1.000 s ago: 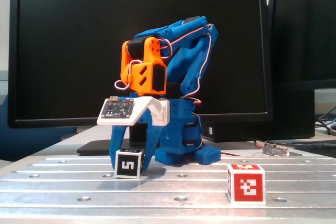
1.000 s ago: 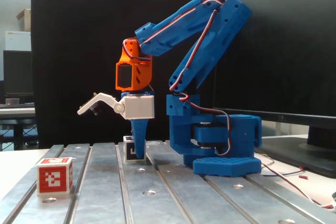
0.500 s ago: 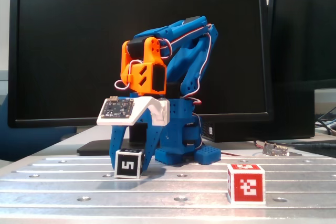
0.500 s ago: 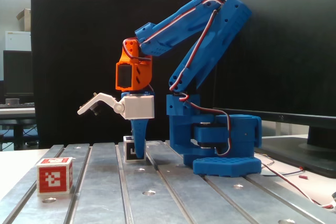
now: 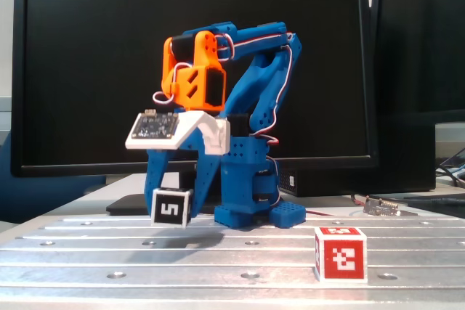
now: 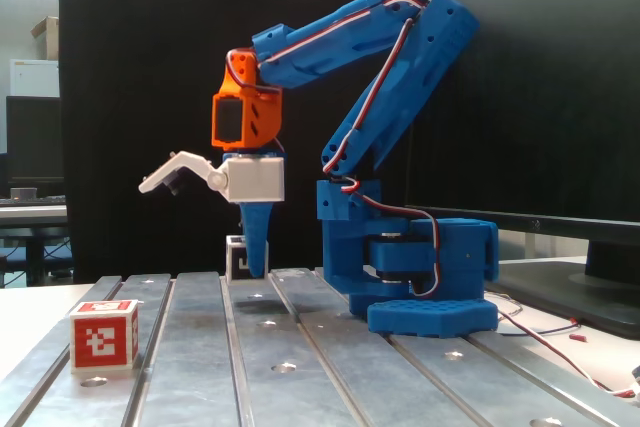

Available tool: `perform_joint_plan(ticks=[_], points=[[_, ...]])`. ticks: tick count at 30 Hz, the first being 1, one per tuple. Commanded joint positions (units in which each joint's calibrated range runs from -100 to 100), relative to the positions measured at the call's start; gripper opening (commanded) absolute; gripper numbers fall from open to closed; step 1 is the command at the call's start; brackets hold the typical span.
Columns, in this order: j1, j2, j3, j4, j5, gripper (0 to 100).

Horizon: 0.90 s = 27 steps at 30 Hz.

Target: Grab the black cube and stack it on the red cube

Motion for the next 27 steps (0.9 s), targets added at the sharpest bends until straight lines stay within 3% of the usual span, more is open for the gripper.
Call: perform_joint_plan(ticks=[1,11,21,27], points=[[-2.2,-0.1,-5.7,4.4,-0.6,19],[-11.9,0.0,-14.9,14.0,-8.5,19],[-27.6,0.0,-16.2,13.2,-20.3,19],[-34.2,3.6,-17.9,9.9,-24.3,19]])
